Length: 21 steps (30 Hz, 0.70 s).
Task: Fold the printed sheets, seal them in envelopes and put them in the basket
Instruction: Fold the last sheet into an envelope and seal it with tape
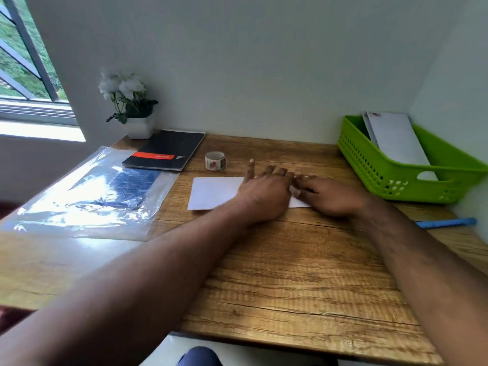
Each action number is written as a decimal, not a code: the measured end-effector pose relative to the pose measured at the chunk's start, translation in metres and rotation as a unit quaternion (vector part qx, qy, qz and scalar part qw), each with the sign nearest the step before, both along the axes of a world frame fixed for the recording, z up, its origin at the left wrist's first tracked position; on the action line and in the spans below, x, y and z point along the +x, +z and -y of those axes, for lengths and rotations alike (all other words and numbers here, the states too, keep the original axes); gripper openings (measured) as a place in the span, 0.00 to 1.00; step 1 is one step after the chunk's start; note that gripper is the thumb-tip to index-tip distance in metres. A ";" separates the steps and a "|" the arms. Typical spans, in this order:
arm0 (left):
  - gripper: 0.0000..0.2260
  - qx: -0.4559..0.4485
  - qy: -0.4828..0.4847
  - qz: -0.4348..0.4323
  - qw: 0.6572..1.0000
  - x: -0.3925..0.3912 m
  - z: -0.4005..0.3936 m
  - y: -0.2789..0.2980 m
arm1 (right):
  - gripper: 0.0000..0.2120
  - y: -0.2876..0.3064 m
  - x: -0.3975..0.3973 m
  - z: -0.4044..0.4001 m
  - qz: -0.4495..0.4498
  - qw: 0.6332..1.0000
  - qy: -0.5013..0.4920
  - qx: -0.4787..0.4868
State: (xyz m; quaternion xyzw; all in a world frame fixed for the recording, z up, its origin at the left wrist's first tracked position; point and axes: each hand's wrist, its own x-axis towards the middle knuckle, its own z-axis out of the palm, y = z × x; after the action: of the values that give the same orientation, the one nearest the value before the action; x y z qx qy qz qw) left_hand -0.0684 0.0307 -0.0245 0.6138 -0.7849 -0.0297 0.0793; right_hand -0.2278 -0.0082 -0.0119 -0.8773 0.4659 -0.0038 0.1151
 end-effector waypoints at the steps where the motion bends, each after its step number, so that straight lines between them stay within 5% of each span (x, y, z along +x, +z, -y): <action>1: 0.24 0.012 0.006 -0.014 1.000 -0.004 0.000 -0.002 | 0.22 0.000 0.006 -0.003 0.002 1.000 0.012 0.008; 21: 0.34 0.155 0.139 -0.012 0.978 0.059 -0.015 0.001 | 0.22 0.000 0.009 -0.002 -0.084 0.994 -0.076 -0.003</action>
State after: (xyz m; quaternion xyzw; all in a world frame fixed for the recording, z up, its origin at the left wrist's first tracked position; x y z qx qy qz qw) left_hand -0.0095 0.0455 -0.0236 0.7211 -0.6770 -0.1472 -0.0036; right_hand -0.2188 -0.0065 -0.0116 -0.8366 0.5397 0.0600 0.0724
